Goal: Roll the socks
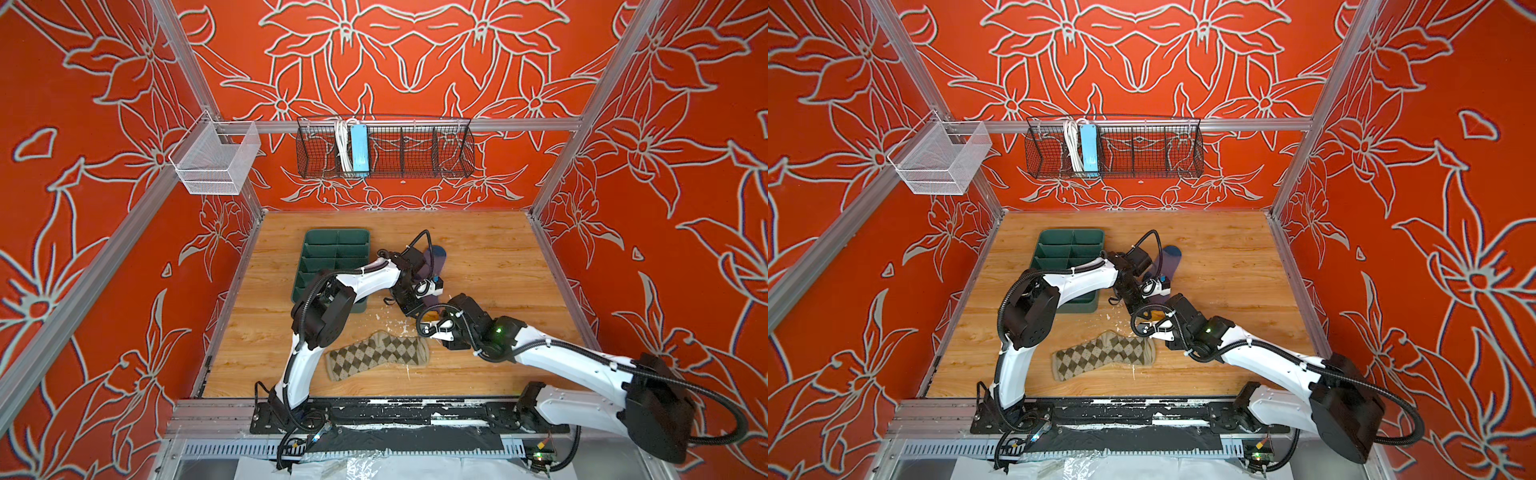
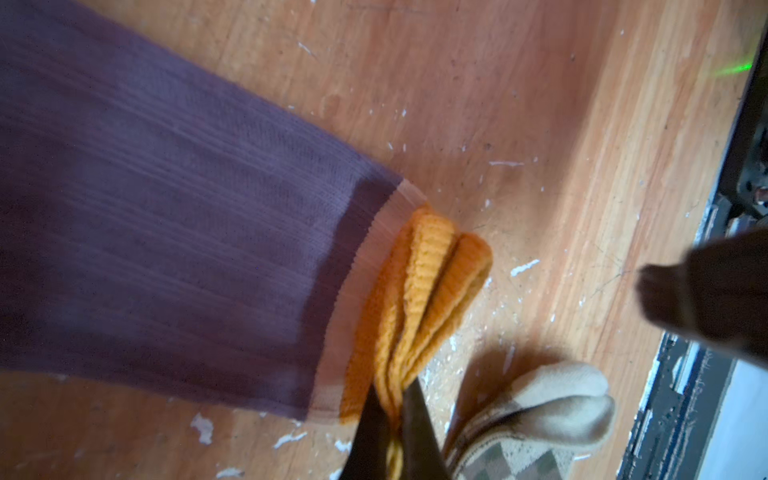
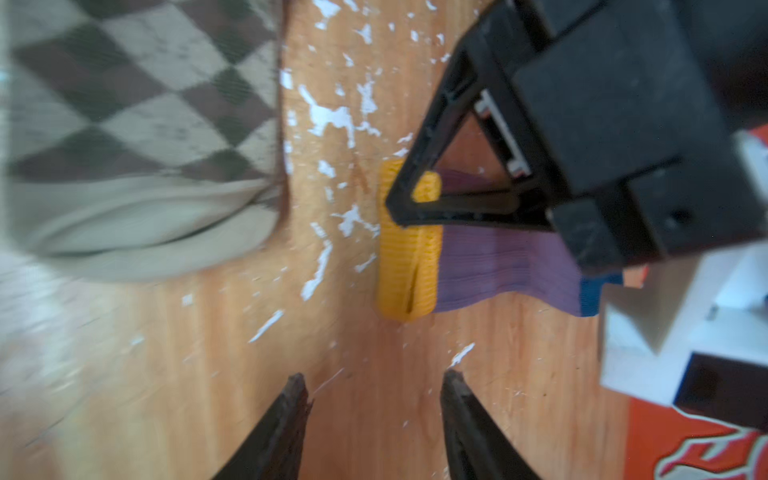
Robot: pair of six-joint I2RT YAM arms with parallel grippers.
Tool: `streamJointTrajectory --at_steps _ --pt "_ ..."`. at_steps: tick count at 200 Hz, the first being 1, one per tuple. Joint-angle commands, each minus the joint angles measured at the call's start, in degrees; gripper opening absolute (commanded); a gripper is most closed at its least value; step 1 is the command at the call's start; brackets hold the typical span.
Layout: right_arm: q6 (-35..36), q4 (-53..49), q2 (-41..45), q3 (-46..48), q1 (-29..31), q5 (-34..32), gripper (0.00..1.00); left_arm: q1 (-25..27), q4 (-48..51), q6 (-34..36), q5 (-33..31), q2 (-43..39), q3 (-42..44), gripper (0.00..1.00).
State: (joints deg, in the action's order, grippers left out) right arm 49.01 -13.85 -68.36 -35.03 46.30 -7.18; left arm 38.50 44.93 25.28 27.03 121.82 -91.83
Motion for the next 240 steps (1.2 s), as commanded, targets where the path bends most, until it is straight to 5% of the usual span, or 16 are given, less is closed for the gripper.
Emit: streamJointTrajectory --at_steps 1,86,163,181,204,223,240 --pt "2.46 9.47 -3.50 0.48 0.13 -3.24 0.54 -0.36 1.92 0.80 1.80 1.18 -1.11 0.00" --pt "0.30 16.30 -15.93 -1.37 -1.30 -1.35 0.48 -0.36 1.03 0.55 1.71 0.10 0.14 0.00" --pt "-2.76 9.89 -16.86 -3.66 -3.37 3.60 0.00 -0.36 -0.80 -0.54 1.14 -2.49 1.75 0.00" --pt "-3.86 5.00 -16.74 -5.32 -3.76 7.01 0.00 -0.42 -3.89 -2.95 -1.63 -4.90 3.28 0.00" --pt "-5.46 -0.30 -17.05 -7.30 -4.73 10.95 0.00 -1.02 -9.03 -6.28 -5.77 -9.66 6.65 0.39" --pt "-6.20 -2.64 -17.42 -8.23 -5.81 13.57 0.00 -2.25 -13.51 -9.58 -10.00 -14.42 10.24 0.58" --pt "-6.73 -5.34 -18.15 -9.63 -6.94 16.28 0.00 -3.79 -17.11 -12.74 -15.15 -18.91 13.66 0.63"
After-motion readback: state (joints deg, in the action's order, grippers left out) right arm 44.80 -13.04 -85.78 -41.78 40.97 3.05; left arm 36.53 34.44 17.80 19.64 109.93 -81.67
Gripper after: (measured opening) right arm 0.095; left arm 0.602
